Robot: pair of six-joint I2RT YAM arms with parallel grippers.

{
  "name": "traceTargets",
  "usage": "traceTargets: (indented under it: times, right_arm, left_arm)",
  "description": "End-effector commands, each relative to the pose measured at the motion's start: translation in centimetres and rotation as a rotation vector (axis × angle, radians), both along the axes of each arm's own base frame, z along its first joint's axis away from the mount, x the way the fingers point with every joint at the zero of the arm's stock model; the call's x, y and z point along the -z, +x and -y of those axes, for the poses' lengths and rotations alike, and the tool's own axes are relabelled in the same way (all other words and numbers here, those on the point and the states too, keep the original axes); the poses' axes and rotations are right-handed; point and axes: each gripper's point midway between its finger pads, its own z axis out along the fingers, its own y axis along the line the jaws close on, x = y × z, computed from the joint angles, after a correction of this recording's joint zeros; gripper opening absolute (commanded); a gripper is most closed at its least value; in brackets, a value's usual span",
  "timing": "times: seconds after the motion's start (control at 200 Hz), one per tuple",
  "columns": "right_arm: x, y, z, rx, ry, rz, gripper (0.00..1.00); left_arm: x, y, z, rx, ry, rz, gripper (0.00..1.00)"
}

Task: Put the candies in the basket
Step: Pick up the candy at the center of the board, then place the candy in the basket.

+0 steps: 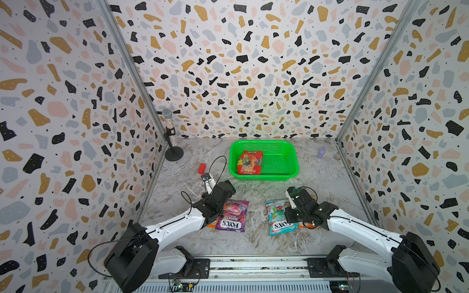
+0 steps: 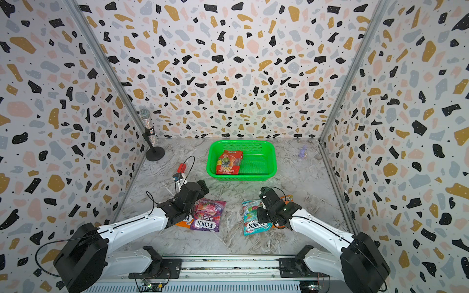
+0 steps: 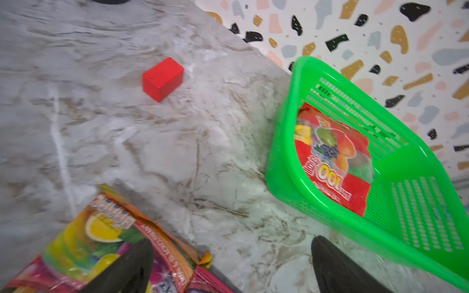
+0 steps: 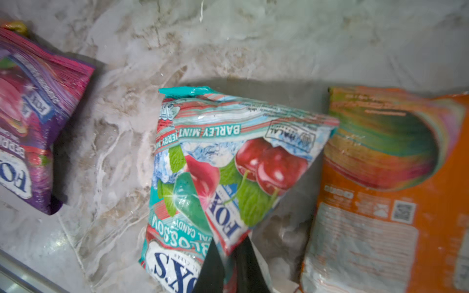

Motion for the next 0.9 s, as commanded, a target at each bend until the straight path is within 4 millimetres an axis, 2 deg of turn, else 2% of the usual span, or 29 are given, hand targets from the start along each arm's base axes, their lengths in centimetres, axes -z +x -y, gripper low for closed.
traceTargets:
  times: [0.0,0.18,0.365,0.416,0.491,0.596,0.736,0.891]
  right_arm:
    - [-2.5,1.1,-0.9,-0.008,0.042,0.072,0.00]
    - [-3.6,1.5,-1.5,-0.021,0.053,0.078,0.00]
    - [-8.2,3.1,-1.8,-0.023,0.066,0.179,0.00]
    - [-9.6,3.6,-1.9,-0.023,0.069,0.214,0.00]
    - [-11.0,4.4,-2.0,-0.021,0.062,0.255,0.00]
    - [-11.8,5.3,-2.3,-0.023,0.037,0.274,0.00]
    - [-13.4,7.0,-2.2,-0.008,-0.018,0.315,0.00]
    - [-16.5,10.5,-2.1,0.037,-0.106,0.376,0.00]
  left_arm:
    - [-0.4,-0.4,-2.5,-0.127,0.012,0.037,1.00]
    - [-0.1,-0.2,-2.1,-0.117,0.011,0.025,1.00]
    - [-0.4,0.2,-1.0,-0.053,0.018,0.013,1.00]
    - [-0.5,0.5,0.0,0.013,0.028,0.013,1.00]
    - [-1.4,1.0,2.6,0.192,0.070,0.024,1.00]
    - [-2.4,1.0,6.0,0.403,0.084,0.025,1.00]
    - [-2.3,1.0,7.8,0.491,0.056,0.020,1.00]
    - [-2.3,1.0,8.9,0.541,0.031,0.029,1.00]
